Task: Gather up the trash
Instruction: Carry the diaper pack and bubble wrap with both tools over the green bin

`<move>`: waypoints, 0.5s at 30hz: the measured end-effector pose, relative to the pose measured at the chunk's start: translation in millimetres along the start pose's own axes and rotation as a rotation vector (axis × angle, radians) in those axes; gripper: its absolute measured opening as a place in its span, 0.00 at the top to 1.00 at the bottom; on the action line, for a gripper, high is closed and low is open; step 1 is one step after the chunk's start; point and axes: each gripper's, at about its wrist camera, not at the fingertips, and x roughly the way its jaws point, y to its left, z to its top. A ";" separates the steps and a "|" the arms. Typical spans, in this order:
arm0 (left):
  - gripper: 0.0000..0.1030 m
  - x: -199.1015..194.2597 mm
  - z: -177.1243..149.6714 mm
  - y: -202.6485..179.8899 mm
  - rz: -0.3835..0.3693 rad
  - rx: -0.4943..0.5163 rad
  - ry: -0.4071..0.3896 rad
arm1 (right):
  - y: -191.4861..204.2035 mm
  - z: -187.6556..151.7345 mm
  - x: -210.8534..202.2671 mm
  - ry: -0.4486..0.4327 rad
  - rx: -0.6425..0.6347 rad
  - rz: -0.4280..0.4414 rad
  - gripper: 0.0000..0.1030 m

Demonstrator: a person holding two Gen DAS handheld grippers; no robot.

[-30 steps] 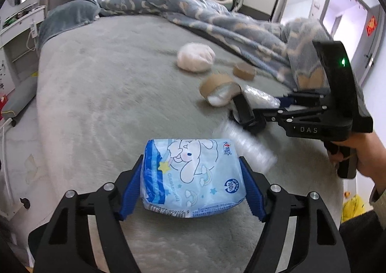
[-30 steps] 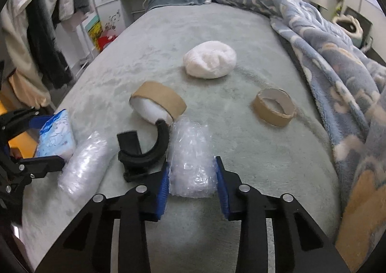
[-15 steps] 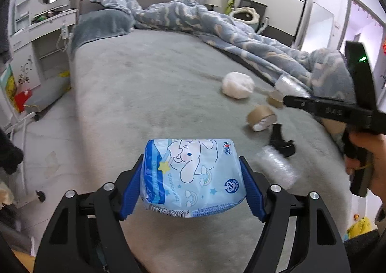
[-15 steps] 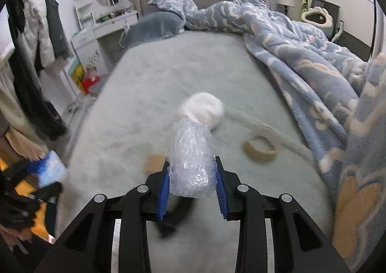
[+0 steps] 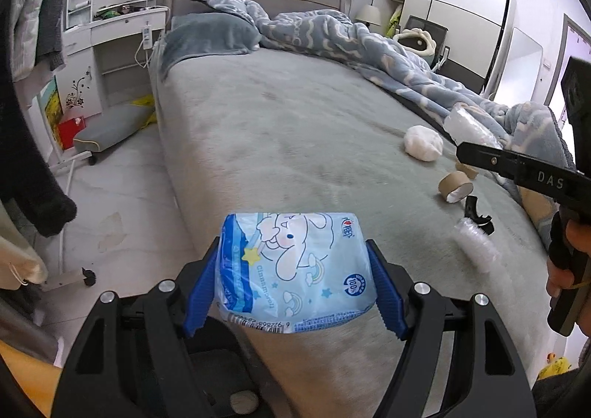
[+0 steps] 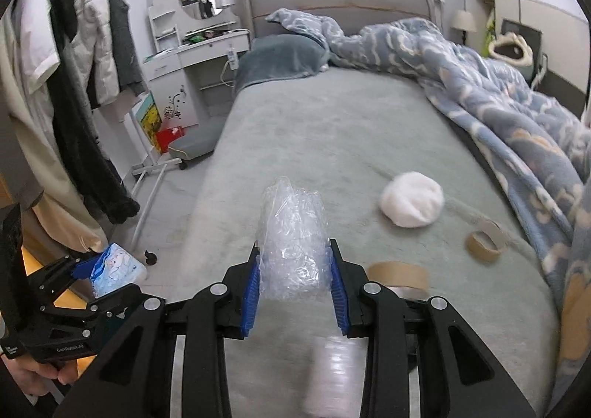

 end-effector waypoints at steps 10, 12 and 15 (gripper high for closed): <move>0.26 -17.2 -11.9 47.8 0.061 -0.028 0.037 | 86.9 -16.6 34.3 0.086 -0.120 0.106 0.67; 0.26 -17.3 -16.4 56.4 0.074 -0.030 0.054 | 99.9 -17.5 38.4 0.094 -0.140 0.120 0.67; 0.26 -15.0 -24.8 72.9 0.103 -0.040 0.084 | 118.2 -19.6 45.9 0.110 -0.161 0.142 0.67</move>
